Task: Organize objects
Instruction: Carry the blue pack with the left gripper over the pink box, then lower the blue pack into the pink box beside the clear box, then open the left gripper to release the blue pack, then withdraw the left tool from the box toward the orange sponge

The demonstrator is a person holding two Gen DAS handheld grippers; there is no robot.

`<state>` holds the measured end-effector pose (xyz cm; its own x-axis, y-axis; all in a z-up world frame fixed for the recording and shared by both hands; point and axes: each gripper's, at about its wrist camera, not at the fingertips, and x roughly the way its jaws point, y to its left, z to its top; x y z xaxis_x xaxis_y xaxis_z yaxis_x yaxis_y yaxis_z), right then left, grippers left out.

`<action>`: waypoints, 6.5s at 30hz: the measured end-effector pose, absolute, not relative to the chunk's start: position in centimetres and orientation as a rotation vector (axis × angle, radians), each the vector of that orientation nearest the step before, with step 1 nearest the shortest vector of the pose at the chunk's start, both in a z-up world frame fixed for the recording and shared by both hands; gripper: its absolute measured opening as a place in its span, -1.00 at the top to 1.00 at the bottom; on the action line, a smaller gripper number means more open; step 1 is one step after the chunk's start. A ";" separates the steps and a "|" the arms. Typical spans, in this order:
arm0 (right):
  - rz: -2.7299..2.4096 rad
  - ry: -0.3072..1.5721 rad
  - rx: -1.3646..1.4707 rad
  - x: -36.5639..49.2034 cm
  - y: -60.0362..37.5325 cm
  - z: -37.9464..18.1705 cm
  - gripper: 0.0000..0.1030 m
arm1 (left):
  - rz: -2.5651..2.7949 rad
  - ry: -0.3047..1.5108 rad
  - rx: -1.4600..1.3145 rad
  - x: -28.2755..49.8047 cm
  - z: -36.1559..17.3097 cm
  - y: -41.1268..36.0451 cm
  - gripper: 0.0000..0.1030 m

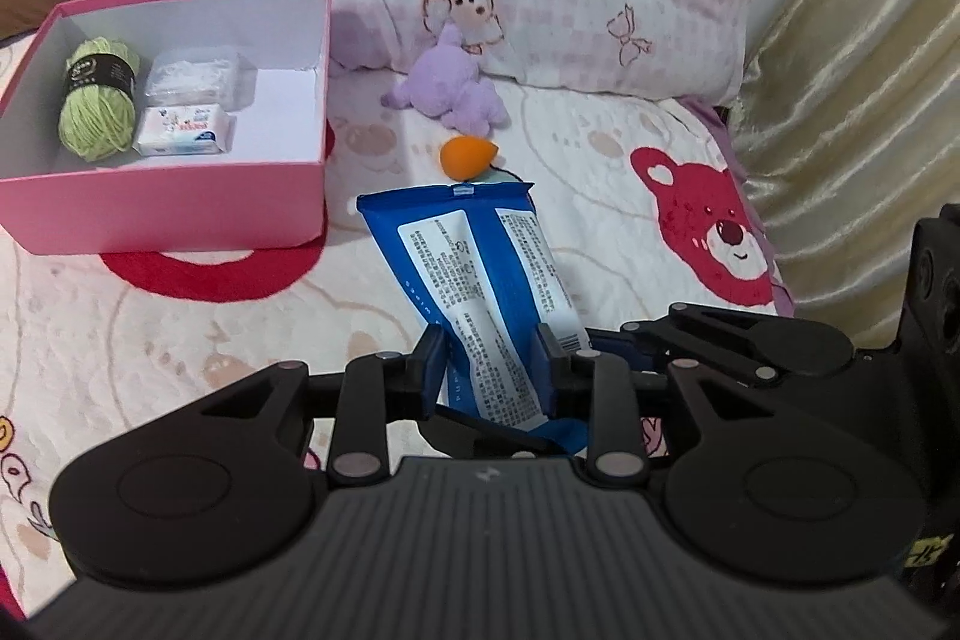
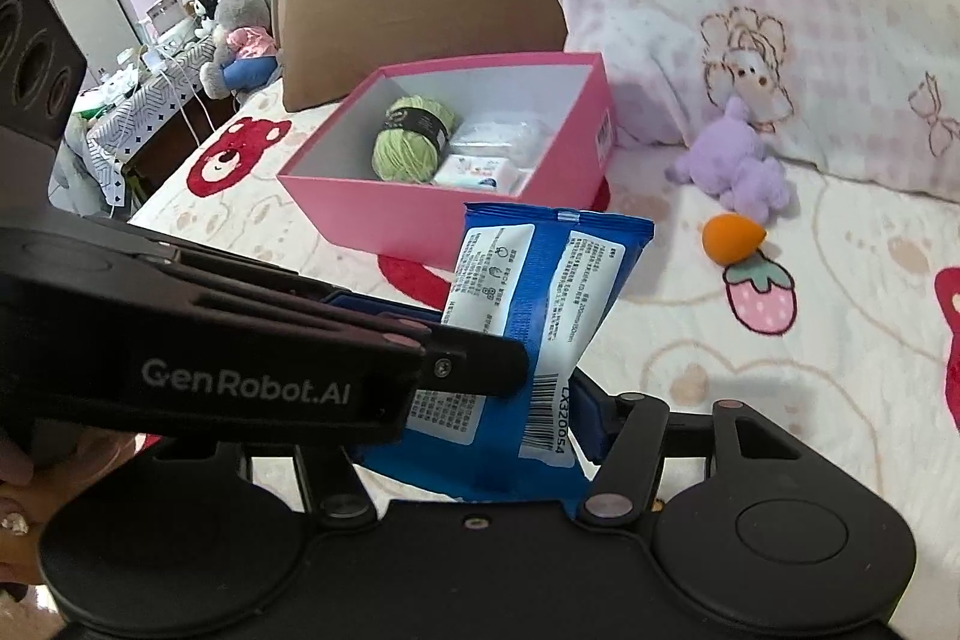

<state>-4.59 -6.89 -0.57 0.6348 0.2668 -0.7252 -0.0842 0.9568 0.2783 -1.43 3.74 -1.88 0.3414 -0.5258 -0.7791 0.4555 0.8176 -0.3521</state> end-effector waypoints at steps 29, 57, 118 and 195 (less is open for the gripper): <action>0.242 0.736 0.252 3.5 -4.5 1.6 -0.32 | -0.511 0.955 -0.104 6.2 1.5 7.9 0.47; 0.228 0.924 0.146 20.6 -4.2 -4.1 -0.28 | -0.513 1.103 -0.346 24.8 -8.4 11.3 0.45; 0.323 0.927 -0.021 15.2 -4.3 0.4 -0.04 | -0.451 1.114 -0.207 21.3 -5.2 13.9 0.41; 0.123 0.809 -0.007 -2.1 -14.7 -3.3 -0.38 | -0.761 1.029 0.019 7.1 -2.8 1.2 -0.08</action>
